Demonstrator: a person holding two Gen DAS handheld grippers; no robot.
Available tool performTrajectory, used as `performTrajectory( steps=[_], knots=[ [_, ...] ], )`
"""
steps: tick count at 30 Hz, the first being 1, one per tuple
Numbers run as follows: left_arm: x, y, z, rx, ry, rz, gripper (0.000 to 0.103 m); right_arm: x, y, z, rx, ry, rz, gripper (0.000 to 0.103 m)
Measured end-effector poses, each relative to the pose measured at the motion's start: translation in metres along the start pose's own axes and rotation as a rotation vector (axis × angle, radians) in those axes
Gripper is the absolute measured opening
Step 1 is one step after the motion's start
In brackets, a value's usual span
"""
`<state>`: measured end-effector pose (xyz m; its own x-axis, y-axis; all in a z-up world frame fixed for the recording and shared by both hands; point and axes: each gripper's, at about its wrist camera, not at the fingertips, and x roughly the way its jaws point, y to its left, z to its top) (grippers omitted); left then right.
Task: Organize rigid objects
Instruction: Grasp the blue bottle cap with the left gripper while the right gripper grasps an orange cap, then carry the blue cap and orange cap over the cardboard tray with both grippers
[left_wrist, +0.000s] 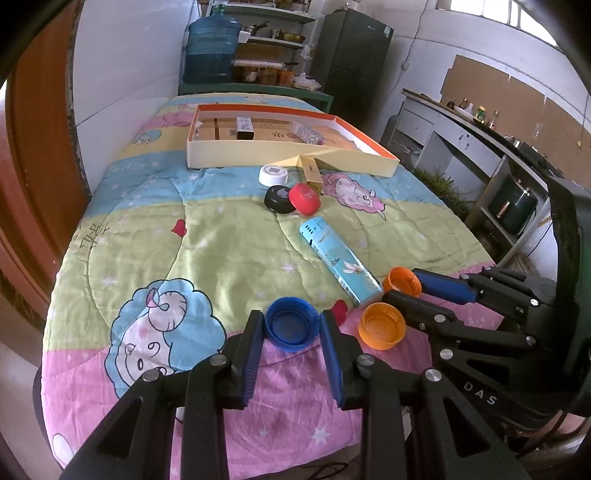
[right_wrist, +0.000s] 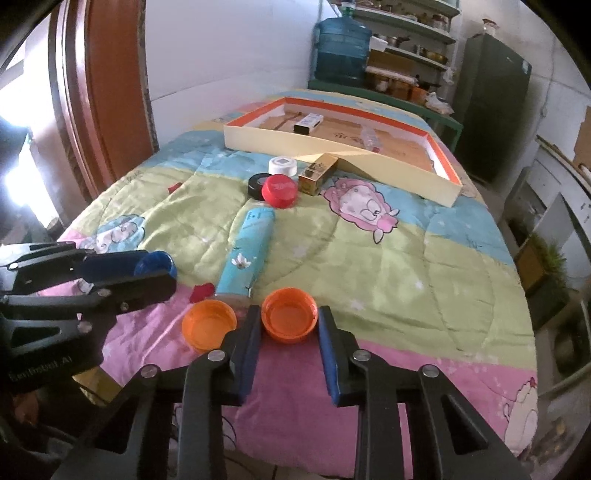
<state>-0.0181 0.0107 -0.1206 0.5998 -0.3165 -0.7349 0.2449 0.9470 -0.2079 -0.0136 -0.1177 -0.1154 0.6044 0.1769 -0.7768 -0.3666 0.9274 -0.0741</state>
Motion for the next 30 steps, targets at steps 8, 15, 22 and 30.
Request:
performTrajectory(
  steps=[8,15,22,30],
  knots=[
    [-0.002,-0.001,0.004,-0.009,-0.004,-0.005,0.031,-0.001,-0.006,0.003,0.046,0.001,0.009,0.03],
    [-0.008,0.001,0.014,-0.016,-0.029,-0.005,0.031,-0.006,-0.014,0.007,0.08,-0.012,0.021,0.03],
    [-0.01,0.005,0.025,-0.027,-0.045,0.005,0.031,-0.009,-0.021,0.013,0.101,-0.023,0.03,0.03],
    [-0.01,0.01,0.041,-0.028,-0.062,0.015,0.031,-0.008,-0.031,0.024,0.127,-0.034,0.038,0.03]
  ],
)
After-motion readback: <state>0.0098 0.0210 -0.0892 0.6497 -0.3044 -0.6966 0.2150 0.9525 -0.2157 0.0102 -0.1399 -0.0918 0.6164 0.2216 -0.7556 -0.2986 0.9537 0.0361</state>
